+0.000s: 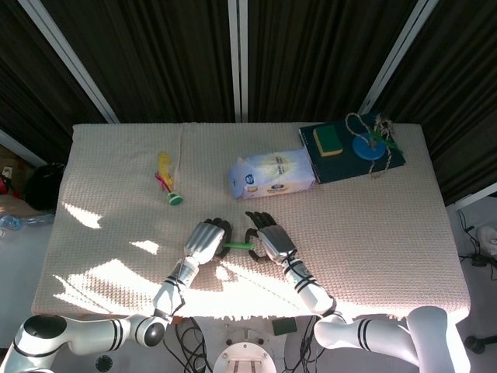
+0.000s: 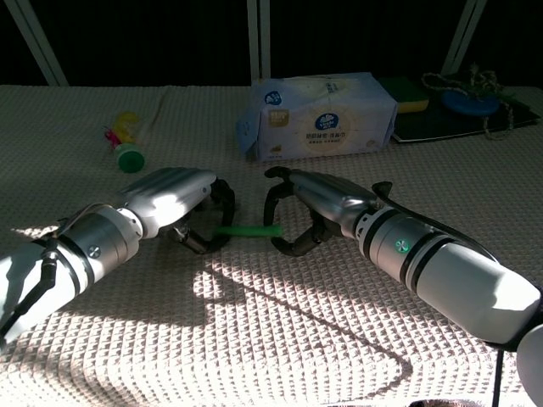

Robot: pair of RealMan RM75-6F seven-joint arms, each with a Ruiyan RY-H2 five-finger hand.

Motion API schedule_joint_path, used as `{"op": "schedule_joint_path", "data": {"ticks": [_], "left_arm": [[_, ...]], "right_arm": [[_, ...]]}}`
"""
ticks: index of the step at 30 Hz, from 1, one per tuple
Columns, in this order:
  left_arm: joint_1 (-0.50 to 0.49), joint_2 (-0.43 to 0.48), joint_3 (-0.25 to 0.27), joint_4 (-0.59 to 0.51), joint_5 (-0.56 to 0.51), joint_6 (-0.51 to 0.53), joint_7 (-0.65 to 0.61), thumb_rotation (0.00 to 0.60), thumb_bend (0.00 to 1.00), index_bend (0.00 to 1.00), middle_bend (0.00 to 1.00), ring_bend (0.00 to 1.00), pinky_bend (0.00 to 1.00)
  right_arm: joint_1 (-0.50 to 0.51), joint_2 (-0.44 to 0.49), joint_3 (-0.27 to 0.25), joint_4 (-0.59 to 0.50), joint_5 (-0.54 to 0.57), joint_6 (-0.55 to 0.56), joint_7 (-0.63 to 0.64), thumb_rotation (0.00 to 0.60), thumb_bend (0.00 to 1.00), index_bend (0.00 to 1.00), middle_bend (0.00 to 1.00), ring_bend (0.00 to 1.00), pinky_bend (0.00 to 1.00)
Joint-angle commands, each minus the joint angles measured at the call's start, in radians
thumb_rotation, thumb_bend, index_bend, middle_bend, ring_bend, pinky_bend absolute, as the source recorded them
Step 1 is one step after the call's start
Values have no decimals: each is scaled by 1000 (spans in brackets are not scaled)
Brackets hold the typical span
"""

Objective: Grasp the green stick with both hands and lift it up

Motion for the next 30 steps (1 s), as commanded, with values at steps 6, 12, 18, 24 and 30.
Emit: {"op": "schedule_joint_path", "data": {"ticks": [6, 12, 18, 24, 30], "left_arm": [[1, 2, 0, -3, 2, -1, -4, 588, 300, 541, 341, 273, 374], [3, 2, 1, -3, 2, 0, -3, 589, 299, 541, 341, 273, 373], [3, 3, -1, -3, 4, 0, -7, 589, 300, 541, 341, 273, 373], [4, 6, 1, -11, 13, 4, -14, 588, 299, 541, 341, 273, 373], [5, 22, -6, -38, 26, 14, -31, 587, 299, 547, 341, 273, 376]], "right_arm": [[-2, -13, 3, 18, -10, 9, 12, 600, 379, 517, 21, 0, 0], [0, -13, 5, 22, -8, -1, 13, 600, 379, 520, 21, 0, 0], [-1, -16, 7, 24, -11, 5, 14, 600, 380, 535, 23, 0, 0], [-5, -13, 6, 19, -18, 13, 16, 600, 383, 555, 25, 0, 0], [-11, -1, 7, -5, -34, 33, 23, 600, 389, 558, 25, 0, 0]]}}
